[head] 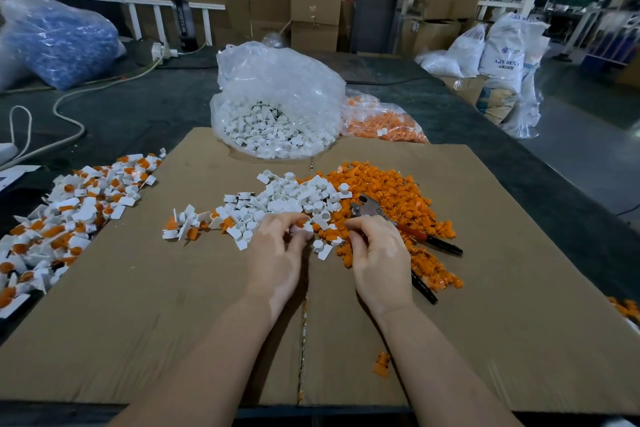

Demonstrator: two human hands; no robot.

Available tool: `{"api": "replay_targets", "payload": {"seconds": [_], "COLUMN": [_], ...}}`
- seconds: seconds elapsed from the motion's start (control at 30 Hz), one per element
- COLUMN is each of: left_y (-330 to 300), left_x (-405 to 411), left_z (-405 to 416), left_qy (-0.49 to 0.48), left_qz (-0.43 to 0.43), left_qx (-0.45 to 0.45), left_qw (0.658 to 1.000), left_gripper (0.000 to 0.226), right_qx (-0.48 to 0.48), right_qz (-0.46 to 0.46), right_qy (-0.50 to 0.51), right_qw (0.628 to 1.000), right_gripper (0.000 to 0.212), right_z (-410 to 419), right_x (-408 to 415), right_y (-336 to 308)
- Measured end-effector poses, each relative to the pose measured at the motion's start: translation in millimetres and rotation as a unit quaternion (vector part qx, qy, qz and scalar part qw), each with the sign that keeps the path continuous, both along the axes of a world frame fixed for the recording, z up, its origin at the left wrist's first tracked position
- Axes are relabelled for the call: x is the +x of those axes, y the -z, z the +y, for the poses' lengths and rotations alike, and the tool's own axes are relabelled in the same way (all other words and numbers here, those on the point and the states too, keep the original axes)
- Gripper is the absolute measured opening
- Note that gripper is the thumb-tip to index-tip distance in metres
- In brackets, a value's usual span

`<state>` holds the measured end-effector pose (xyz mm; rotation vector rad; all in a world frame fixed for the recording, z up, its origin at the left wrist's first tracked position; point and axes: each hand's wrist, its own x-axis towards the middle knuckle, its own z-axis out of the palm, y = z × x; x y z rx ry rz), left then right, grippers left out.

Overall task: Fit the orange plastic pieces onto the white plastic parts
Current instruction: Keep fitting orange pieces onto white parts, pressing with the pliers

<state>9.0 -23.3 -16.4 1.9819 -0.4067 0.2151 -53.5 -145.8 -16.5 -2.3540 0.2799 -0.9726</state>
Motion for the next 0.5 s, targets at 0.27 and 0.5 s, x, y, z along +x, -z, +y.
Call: {"api": "replay_targets", "payload": {"seconds": [0.27,0.5], "left_y": [4.2,5.5], "left_x": [11.4,6.5], "left_z": [0.4,0.5], "left_qy": [-0.155,-0.120], "left_qz": [0.051,-0.007], "left_qx": [0.030,0.100], "left_qw": [0.986,0.988], "left_gripper": [0.037,0.033], "right_qx": [-0.025,-0.033], "right_qz": [0.010,0.007], "right_qy": [0.019,0.016], "right_qw": [0.999,0.999], "right_gripper": [0.013,0.014], "right_z": [0.6,0.8], "right_x": [1.3,1.3], "right_y": [2.6,1.9]}}
